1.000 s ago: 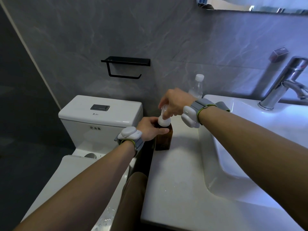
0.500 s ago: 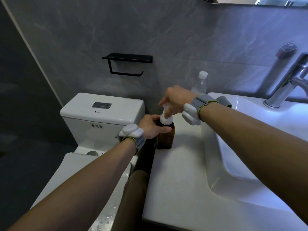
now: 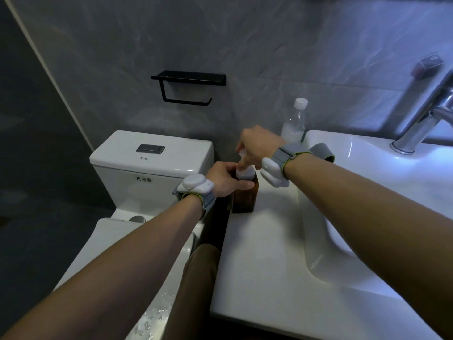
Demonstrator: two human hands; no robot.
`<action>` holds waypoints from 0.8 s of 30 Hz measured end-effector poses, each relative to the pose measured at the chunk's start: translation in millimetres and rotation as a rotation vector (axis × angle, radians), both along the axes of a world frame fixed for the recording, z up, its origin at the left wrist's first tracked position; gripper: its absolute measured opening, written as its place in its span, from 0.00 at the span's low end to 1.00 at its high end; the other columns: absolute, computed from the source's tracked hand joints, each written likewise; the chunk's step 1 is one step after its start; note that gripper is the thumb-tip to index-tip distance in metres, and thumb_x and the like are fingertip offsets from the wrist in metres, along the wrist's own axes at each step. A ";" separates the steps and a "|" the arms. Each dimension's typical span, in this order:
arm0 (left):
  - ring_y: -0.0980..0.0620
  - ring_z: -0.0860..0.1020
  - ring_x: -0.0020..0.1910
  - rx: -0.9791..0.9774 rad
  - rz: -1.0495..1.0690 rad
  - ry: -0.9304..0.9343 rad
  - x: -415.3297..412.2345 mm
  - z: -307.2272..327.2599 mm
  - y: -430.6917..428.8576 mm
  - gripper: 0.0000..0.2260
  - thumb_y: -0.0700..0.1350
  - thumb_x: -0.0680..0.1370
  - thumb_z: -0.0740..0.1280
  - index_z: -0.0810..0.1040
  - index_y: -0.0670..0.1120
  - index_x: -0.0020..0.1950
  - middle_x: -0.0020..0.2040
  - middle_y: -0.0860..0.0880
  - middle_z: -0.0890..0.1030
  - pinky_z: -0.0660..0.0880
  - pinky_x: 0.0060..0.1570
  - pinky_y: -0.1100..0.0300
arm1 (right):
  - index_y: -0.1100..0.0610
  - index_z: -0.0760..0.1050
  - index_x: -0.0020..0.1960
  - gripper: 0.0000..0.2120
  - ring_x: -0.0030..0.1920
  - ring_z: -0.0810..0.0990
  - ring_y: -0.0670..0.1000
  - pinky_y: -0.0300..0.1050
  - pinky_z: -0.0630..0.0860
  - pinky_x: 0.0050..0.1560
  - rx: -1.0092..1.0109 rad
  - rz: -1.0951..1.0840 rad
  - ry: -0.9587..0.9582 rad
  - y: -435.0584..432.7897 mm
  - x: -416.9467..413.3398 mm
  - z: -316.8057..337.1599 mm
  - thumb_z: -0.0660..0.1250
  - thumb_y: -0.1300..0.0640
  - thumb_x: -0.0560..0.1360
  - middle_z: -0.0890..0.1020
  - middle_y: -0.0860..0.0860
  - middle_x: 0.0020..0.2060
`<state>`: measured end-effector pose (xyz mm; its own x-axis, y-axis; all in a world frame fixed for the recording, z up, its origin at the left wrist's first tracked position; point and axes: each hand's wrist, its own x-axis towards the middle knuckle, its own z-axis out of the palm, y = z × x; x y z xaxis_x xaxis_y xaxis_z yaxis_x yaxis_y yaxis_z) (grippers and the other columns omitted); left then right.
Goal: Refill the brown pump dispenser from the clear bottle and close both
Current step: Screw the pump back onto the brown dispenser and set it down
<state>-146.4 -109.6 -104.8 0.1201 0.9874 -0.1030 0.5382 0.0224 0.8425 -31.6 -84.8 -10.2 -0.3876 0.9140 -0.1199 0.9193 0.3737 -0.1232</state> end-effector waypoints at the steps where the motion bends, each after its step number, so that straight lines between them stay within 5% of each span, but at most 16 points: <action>1: 0.54 0.78 0.49 -0.002 0.008 0.014 -0.3 -0.7 0.3 0.20 0.48 0.67 0.78 0.80 0.48 0.57 0.48 0.53 0.80 0.71 0.48 0.62 | 0.56 0.78 0.62 0.27 0.37 0.81 0.52 0.47 0.82 0.47 -0.004 0.011 -0.023 -1.0 -0.7 0.0 0.76 0.46 0.67 0.82 0.52 0.45; 4: 0.52 0.79 0.50 -0.008 0.031 0.028 -0.5 -2.4 2.8 0.17 0.48 0.66 0.79 0.80 0.50 0.52 0.47 0.51 0.81 0.74 0.50 0.59 | 0.53 0.75 0.66 0.32 0.37 0.79 0.49 0.42 0.78 0.45 -0.048 0.036 -0.062 -4.1 2.8 6.2 0.71 0.37 0.68 0.81 0.50 0.44; 6: 0.53 0.79 0.52 0.003 0.026 0.011 -0.4 -2.1 3.3 0.23 0.48 0.66 0.79 0.80 0.47 0.59 0.50 0.51 0.81 0.73 0.54 0.59 | 0.51 0.74 0.67 0.30 0.36 0.78 0.47 0.39 0.76 0.39 -0.063 0.030 -0.021 -3.9 6.8 13.5 0.68 0.37 0.70 0.82 0.48 0.48; 8: 0.54 0.78 0.52 0.001 0.009 0.028 -0.6 -1.0 2.7 0.25 0.48 0.66 0.78 0.79 0.47 0.63 0.50 0.53 0.80 0.71 0.53 0.60 | 0.51 0.78 0.63 0.24 0.33 0.79 0.45 0.37 0.77 0.32 -0.081 0.015 0.030 -4.8 10.8 22.1 0.69 0.41 0.71 0.81 0.45 0.41; 13: 0.52 0.80 0.55 -0.018 0.019 0.015 -0.2 -3.3 2.5 0.25 0.50 0.65 0.79 0.80 0.49 0.61 0.52 0.52 0.82 0.73 0.54 0.60 | 0.59 0.83 0.49 0.17 0.31 0.82 0.50 0.47 0.83 0.39 -0.090 -0.024 0.044 -5.6 11.8 26.1 0.72 0.46 0.70 0.86 0.55 0.38; 20: 0.50 0.78 0.58 -0.035 0.021 0.021 -0.4 -3.7 2.7 0.28 0.50 0.66 0.78 0.78 0.49 0.65 0.59 0.50 0.81 0.73 0.58 0.57 | 0.63 0.74 0.43 0.16 0.40 0.79 0.58 0.53 0.80 0.52 -0.069 -0.125 0.052 4.3 7.2 14.5 0.61 0.50 0.79 0.80 0.60 0.41; 24: 0.50 0.79 0.58 -0.042 0.024 0.010 -0.8 -4.3 4.8 0.29 0.50 0.65 0.79 0.78 0.49 0.65 0.58 0.50 0.82 0.73 0.57 0.58 | 0.59 0.77 0.62 0.14 0.45 0.85 0.56 0.49 0.83 0.47 -0.167 -0.054 -0.020 6.0 12.5 28.3 0.62 0.64 0.77 0.83 0.56 0.52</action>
